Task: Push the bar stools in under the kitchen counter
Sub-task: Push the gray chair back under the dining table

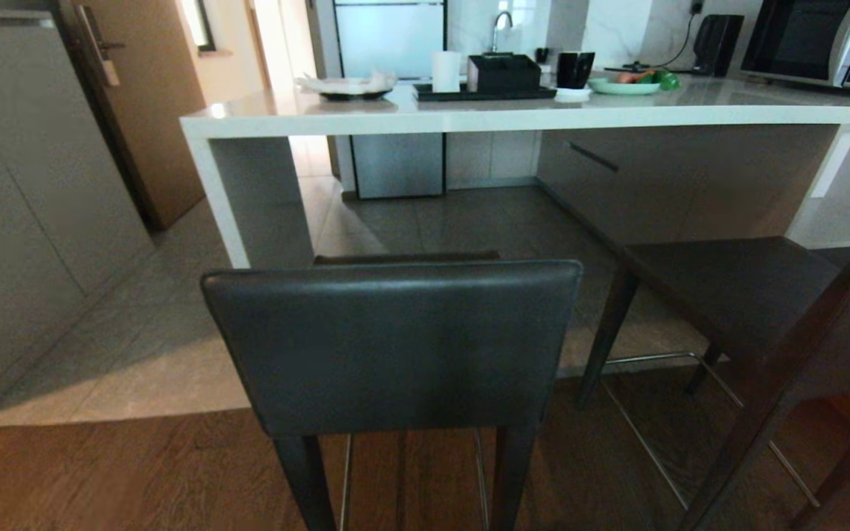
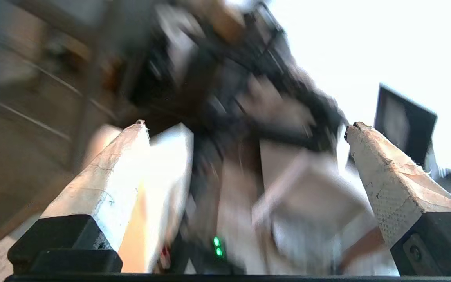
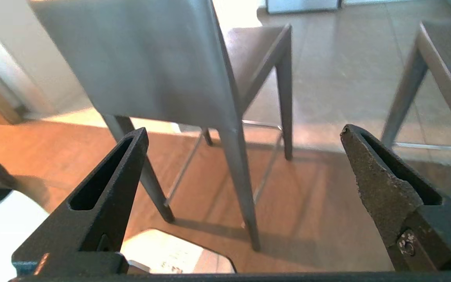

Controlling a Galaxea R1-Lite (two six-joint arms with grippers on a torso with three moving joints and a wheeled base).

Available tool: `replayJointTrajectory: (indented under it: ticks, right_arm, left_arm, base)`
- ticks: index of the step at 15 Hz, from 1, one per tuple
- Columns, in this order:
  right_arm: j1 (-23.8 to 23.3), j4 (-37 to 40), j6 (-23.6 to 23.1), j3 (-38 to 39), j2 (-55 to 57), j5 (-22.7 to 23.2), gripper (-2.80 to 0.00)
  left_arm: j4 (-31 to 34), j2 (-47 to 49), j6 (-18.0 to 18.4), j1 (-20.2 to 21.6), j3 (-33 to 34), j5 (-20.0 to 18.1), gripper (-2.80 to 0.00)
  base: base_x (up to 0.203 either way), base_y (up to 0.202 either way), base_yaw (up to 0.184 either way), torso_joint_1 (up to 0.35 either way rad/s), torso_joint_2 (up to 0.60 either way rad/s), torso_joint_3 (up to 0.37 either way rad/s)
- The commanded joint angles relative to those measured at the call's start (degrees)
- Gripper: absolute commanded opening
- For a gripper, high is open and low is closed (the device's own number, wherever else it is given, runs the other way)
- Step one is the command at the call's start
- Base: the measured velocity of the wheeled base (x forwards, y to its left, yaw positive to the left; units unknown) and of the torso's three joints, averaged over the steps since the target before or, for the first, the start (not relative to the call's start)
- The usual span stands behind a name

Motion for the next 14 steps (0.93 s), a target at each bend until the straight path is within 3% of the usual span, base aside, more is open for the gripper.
replayJointTrajectory:
  ticks: [1, 3, 5, 7, 8, 11, 13, 14]
  right_arm:
    - [-1.36, 0.69, -0.33, -0.48, 0.32, 0.31, 0.0]
    - [-4.56, 1.17, -0.34, 0.46, -2.05, 0.45, 0.0]
    - [-6.12, 3.89, -0.36, 1.57, -5.79, 0.24, 0.0]
    - [-6.23, 3.8, -0.4, 4.73, -7.48, -3.55, 0.0]
    - [-6.18, 3.35, -0.64, 6.84, -8.49, -4.28, 0.0]
    - [-6.11, 2.89, -5.39, 14.3, -15.18, -6.51, 0.0]
    - [-6.07, -0.84, -9.7, 18.75, -15.98, -14.78, 0.0]
    - [-6.06, -3.46, -11.11, 20.72, -15.98, -17.24, 0.0]
  left_arm:
    - [-0.47, -1.19, -0.04, -0.02, 6.57, 5.58, 0.0]
    - [0.07, -1.56, 4.76, -0.02, 12.46, 8.45, 0.0]
    - [6.13, -1.93, 13.72, -0.09, 14.91, 14.93, 0.0]
    - [14.87, -2.06, 27.65, -0.13, 14.93, 23.37, 0.0]
    - [20.81, -2.11, 36.12, -0.16, 14.59, 29.78, 0.0]
    - [33.92, -2.18, 54.74, -0.23, 11.8, 53.58, 0.0]
    - [35.72, -2.62, 66.05, -0.27, 12.03, 64.01, 0.0]
    - [35.85, -3.12, 70.48, -0.28, 12.43, 67.0, 0.0]
  base:
    - [0.0, 0.0, 0.0, 0.0, 0.0, 0.0]
    - [0.0, 0.0, 0.0, 0.0, 0.0, 0.0]
    - [0.0, 0.0, 0.0, 0.0, 0.0, 0.0]
    - [0.0, 0.0, 0.0, 0.0, 0.0, 0.0]
    - [0.0, 0.0, 0.0, 0.0, 0.0, 0.0]
    - [0.0, 0.0, 0.0, 0.0, 0.0, 0.0]
    - [0.0, 0.0, 0.0, 0.0, 0.0, 0.0]
    - [0.0, 0.0, 0.0, 0.0, 0.0, 0.0]
